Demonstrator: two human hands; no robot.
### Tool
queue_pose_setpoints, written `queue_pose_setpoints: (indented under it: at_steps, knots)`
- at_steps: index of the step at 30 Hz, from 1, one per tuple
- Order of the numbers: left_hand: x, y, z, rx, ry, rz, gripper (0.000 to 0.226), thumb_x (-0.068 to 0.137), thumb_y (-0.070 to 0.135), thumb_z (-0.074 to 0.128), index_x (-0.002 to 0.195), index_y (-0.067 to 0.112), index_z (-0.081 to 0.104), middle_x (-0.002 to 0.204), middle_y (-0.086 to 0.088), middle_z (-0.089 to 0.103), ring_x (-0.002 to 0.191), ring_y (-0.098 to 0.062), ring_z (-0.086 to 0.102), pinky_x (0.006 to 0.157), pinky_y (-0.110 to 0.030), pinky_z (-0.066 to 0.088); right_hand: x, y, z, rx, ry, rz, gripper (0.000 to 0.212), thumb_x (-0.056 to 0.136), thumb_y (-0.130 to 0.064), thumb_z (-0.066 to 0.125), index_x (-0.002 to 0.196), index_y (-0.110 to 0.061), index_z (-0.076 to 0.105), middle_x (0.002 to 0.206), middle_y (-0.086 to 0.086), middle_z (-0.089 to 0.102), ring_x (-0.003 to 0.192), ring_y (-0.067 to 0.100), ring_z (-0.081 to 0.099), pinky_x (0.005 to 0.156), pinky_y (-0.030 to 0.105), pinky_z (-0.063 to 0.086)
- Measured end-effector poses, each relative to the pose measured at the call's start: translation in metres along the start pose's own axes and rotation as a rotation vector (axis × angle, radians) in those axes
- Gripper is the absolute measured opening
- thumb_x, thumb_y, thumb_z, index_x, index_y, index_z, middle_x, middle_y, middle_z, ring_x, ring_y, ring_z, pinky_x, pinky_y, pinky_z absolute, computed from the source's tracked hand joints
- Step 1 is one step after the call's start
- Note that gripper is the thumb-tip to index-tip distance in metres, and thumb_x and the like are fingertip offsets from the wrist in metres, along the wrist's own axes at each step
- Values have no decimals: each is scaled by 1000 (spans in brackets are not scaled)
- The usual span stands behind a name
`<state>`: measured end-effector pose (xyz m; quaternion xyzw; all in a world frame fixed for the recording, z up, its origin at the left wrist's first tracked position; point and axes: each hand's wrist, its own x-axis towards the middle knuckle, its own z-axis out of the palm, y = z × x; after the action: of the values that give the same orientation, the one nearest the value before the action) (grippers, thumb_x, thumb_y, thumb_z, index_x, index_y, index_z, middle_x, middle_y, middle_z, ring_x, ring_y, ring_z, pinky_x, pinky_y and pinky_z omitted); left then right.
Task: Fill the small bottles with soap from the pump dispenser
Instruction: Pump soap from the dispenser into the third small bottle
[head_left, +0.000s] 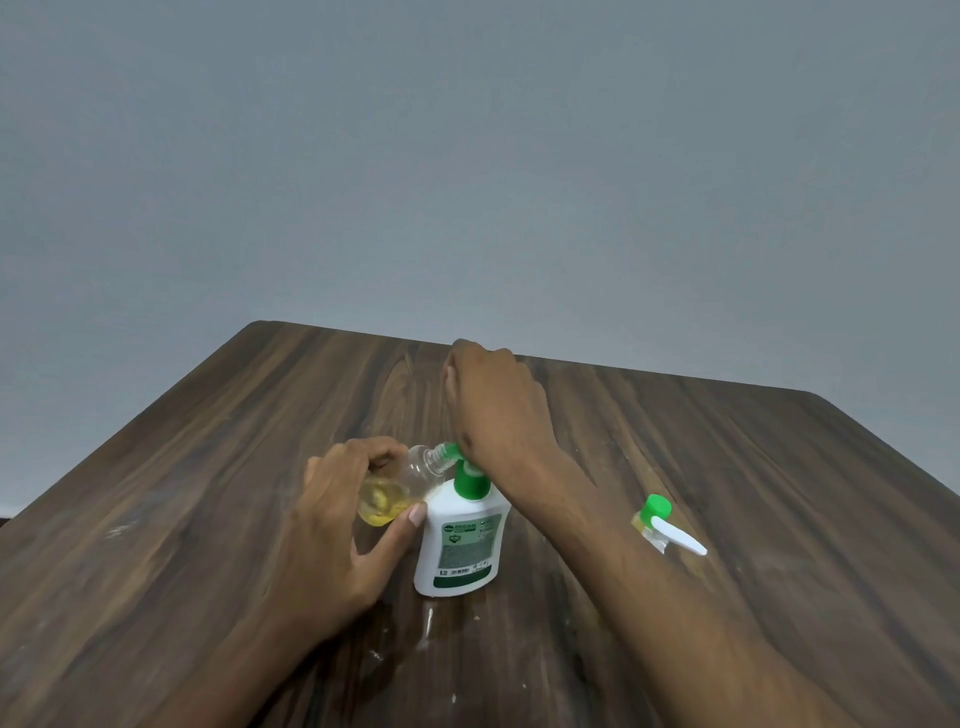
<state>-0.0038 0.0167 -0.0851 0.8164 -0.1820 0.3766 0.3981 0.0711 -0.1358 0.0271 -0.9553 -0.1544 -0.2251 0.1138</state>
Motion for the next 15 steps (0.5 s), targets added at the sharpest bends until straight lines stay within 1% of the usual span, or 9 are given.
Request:
queue_pose_setpoints:
  at_steps: [2, 3, 6, 8, 10, 12, 15]
  knots:
    - [0, -1, -1, 4, -7, -5, 41, 89, 45, 65, 122, 21, 61, 114, 17, 62, 110, 3, 55, 82, -42, 50, -2, 0, 3, 12, 3, 14, 9, 97, -6, 58, 96, -14, 56, 87, 3, 59, 76, 25, 61, 60, 38, 50]
    - [0, -2, -1, 6, -11, -10, 41, 89, 45, 65, 121, 21, 61, 114, 18, 62, 110, 3, 55, 82, -40, 49, -3, 0, 4, 15, -3, 23, 9, 98, -6, 57, 95, -15, 57, 86, 3, 60, 76, 25, 62, 60, 37, 50]
    - [1, 2, -3, 18, -14, -4, 41, 89, 45, 64, 121, 19, 62, 113, 15, 63, 111, 6, 54, 83, -32, 45, -1, 0, 2, 13, 0, 19, 10, 97, -6, 58, 92, -14, 53, 84, 2, 56, 74, 25, 57, 58, 35, 40]
    - [1, 4, -3, 25, -16, -4, 41, 89, 45, 63, 121, 19, 62, 112, 15, 63, 111, 7, 54, 84, -30, 44, -1, 0, 0, 19, 10, 17, 10, 97, -5, 57, 94, -14, 52, 84, 3, 54, 73, 25, 54, 57, 35, 38]
    - [0, 3, -3, 26, -18, -8, 41, 89, 45, 63, 120, 18, 63, 112, 15, 63, 111, 7, 54, 84, -30, 44, -2, 0, 3, 28, 4, 21, 10, 98, -5, 55, 94, -14, 54, 84, 3, 58, 73, 26, 57, 57, 35, 42]
    - [0, 1, -2, 24, -17, -6, 42, 89, 46, 64, 120, 18, 63, 113, 18, 62, 111, 7, 54, 83, -33, 44, -3, 0, 3, 26, -8, 24, 9, 98, -6, 57, 94, -15, 55, 86, 4, 60, 74, 26, 60, 58, 36, 45]
    - [1, 2, -2, 25, -16, 1, 42, 89, 46, 64, 121, 18, 63, 113, 19, 61, 111, 8, 53, 83, -34, 45, -1, 0, 0, 25, 2, 18, 9, 96, -7, 59, 96, -14, 54, 88, 4, 59, 76, 27, 59, 59, 36, 42]
